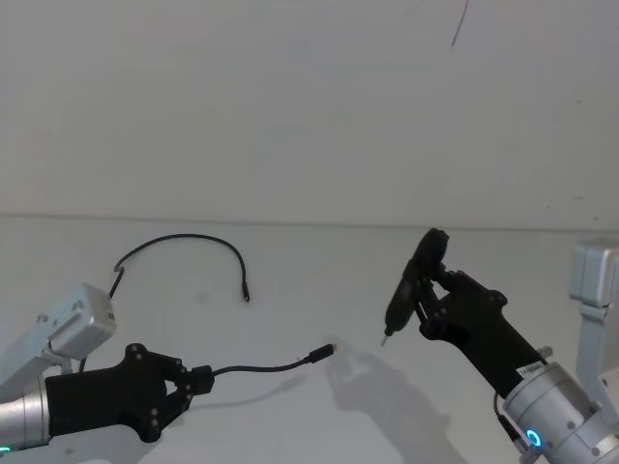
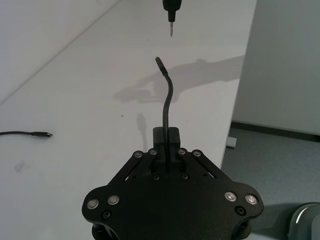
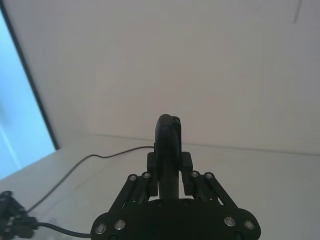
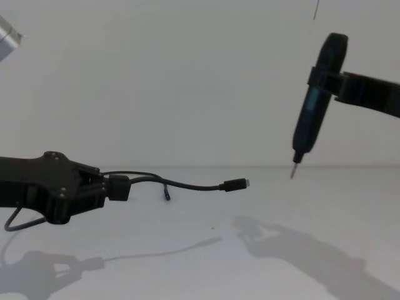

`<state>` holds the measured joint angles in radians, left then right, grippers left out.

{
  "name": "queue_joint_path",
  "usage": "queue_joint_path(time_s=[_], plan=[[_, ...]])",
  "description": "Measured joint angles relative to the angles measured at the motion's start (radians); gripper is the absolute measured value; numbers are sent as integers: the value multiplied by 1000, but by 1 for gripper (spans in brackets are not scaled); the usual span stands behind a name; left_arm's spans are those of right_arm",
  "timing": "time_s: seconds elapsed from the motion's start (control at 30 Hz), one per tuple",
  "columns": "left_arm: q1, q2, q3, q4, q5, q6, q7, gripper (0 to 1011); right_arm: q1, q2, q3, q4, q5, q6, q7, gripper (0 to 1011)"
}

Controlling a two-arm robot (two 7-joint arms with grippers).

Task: Pick up the data cable with the one hand.

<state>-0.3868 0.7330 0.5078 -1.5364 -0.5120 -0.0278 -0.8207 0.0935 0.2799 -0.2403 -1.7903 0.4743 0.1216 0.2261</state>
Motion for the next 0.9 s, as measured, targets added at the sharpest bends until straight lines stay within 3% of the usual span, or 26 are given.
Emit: queue_joint_path(time_s=[0.33, 0.9], plan=[[2, 2, -1, -2, -1, -1, 1, 48, 25, -7, -16, 1, 54, 31, 37, 269], [3, 3, -2, -3, -2, -2, 1, 48, 42, -3, -35, 17, 87, 38, 54, 269]])
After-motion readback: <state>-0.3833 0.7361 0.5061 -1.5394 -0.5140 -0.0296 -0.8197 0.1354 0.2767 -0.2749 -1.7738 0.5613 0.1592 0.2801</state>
